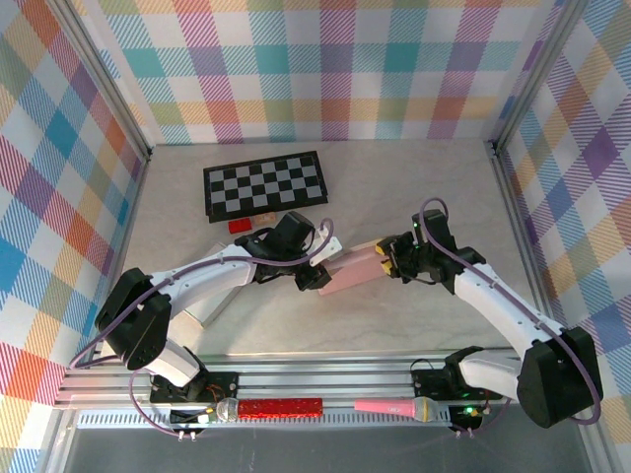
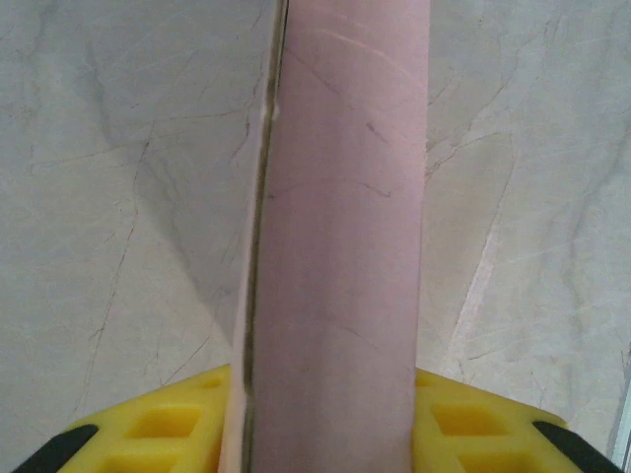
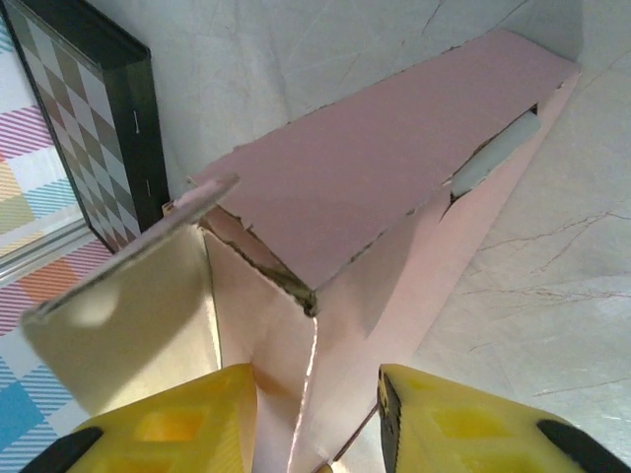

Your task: Fold the paper box

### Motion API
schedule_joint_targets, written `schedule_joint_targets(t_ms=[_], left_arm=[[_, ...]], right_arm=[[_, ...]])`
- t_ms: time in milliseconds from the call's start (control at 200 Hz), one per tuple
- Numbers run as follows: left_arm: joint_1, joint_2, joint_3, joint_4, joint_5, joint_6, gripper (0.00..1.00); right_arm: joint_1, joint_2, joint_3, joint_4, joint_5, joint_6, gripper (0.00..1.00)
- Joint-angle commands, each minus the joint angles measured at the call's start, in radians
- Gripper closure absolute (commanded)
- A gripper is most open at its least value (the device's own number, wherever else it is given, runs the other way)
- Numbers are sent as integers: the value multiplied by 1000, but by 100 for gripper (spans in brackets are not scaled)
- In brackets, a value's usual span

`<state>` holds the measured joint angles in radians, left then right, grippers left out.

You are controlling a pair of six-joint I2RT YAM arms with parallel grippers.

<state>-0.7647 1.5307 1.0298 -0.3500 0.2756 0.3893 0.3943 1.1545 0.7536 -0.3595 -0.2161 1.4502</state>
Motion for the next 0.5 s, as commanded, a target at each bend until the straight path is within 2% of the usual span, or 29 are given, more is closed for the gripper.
schedule_joint_targets(t_ms=[0,95,255,395,495], left_arm=[[-10,6,13,-47,2,-8,70],[-10,0,16,-60,-1,4,74],[3,-23,12,-101,5,36,75],[31,-57,4,-170,42,97,75],[53,-74,2,-223,59,142,75]], right_arm=[[9,11,61,-141,28,-66,60],[0,3,161,-213,32,-221,55],[-82,-26,329,-367,15,-633,48],[-226,-10,372,-371,-171,-893,44],[-265,66,415,-388,-297,-1012,43]])
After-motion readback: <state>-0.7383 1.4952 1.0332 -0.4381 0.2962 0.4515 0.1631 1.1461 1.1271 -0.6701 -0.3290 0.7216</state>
